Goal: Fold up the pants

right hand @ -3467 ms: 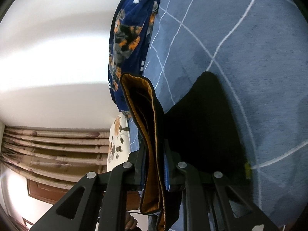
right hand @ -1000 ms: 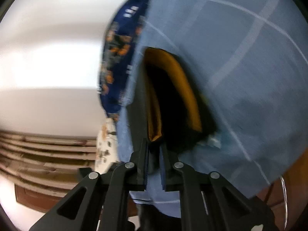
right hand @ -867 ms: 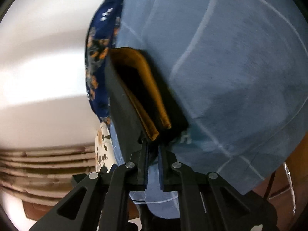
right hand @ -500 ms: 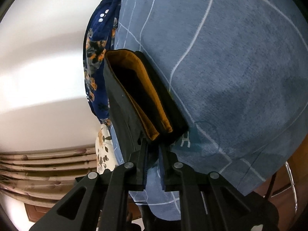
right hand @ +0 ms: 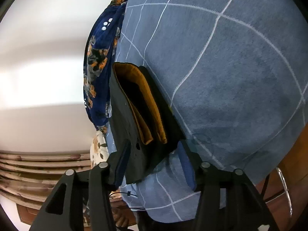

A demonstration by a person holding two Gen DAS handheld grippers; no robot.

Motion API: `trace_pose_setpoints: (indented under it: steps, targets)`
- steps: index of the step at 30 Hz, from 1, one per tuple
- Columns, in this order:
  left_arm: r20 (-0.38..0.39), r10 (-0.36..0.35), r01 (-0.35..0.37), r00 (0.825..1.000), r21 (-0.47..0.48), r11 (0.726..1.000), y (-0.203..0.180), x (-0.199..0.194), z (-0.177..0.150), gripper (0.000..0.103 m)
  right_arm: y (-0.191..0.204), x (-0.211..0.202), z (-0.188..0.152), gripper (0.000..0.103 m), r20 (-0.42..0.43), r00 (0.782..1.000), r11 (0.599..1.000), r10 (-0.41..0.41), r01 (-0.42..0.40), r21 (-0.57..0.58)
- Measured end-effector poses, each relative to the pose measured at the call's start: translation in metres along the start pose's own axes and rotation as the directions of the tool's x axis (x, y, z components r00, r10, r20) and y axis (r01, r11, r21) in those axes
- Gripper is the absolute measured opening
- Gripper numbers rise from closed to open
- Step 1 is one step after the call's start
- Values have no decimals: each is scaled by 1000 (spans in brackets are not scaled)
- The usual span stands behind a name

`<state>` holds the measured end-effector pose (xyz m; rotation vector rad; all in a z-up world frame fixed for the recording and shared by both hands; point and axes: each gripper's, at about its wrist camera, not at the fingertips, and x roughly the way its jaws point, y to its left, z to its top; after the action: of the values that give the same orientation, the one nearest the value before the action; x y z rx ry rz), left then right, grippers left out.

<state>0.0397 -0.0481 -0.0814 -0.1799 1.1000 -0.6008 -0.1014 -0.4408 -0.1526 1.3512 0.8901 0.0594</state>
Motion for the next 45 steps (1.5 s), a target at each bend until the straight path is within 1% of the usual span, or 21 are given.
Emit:
trace_pose_setpoints:
  steps: [5, 6, 7, 8, 10, 14, 16, 17, 18, 21, 27, 30, 33, 35, 36, 37, 39, 45]
  targets:
    - [-6, 2, -2, 1000, -1, 1000, 1, 1, -1, 81, 6, 12, 2, 53, -20, 1000, 1000, 0, 0, -15]
    - [-5, 2, -2, 1000, -1, 1000, 1, 0, -1, 81, 10, 14, 2, 49, -20, 1000, 1000, -2, 1, -30]
    - [-5, 1, -1, 1000, -2, 1000, 2, 1, -1, 81, 13, 15, 2, 31, -22, 1000, 999, -1, 0, -48]
    - [-5, 2, -2, 1000, -3, 1000, 2, 1, -1, 81, 17, 18, 2, 22, -32, 999, 997, -16, 14, -71]
    - [-7, 2, -2, 1000, -8, 1000, 3, 2, -1, 81, 17, 19, 2, 22, -25, 999, 996, -34, 32, -80]
    - [-2, 5, -5, 1000, -14, 1000, 6, 0, 0, 81, 18, 14, -3, 19, -23, 1000, 995, 4, -7, -99]
    - [-6, 4, -4, 1000, -22, 1000, 9, 2, 2, 81, 14, 14, -2, 19, -22, 1000, 995, -13, 11, -103]
    - [-9, 3, -3, 1000, -25, 1000, 10, 3, 2, 81, 4, 17, 0, 18, -29, 999, 997, -30, 27, -78]
    - [-9, 4, -4, 1000, -27, 1000, 12, 4, 2, 81, 0, 19, 0, 18, -36, 999, 997, -29, 27, -71]
    - [-12, 0, -1, 1000, -36, 999, 16, 6, 2, 81, 1, 17, 1, 19, -41, 999, 998, -19, 16, -66]
    - [-9, -1, 0, 1000, -46, 999, 20, 8, 4, 81, 9, 16, 1, 24, -32, 999, 994, -41, 38, -104]
    - [-3, 7, -7, 1000, -38, 999, 21, 8, 5, 81, 17, 16, 0, 26, -19, 997, 987, -71, 68, -147]
    - [-3, 10, -10, 1000, -24, 1000, 20, 10, 6, 81, 26, 14, 0, 33, 6, 994, 976, -105, 104, -192]
    - [-6, 13, -13, 1000, -7, 1000, 18, 13, 8, 81, 29, 12, 4, 39, 21, 992, 970, -121, 122, -210]
    - [-7, 15, -15, 1000, 2, 1000, 17, 14, 10, 81, 32, 12, 6, 44, 32, 990, 964, -140, 143, -224]
    - [-10, 17, -17, 1000, 15, 1000, 16, 16, 12, 81, 33, 12, 7, 46, 40, 987, 958, -155, 160, -238]
    - [-24, 21, -20, 999, 45, 999, 13, 22, 15, 81, 36, 14, 10, 46, 45, 985, 950, -166, 172, -260]
    - [-43, 53, -47, 998, 132, 990, 6, 39, 23, 81, 38, 30, 25, 46, 15, 983, 939, -181, 178, -294]
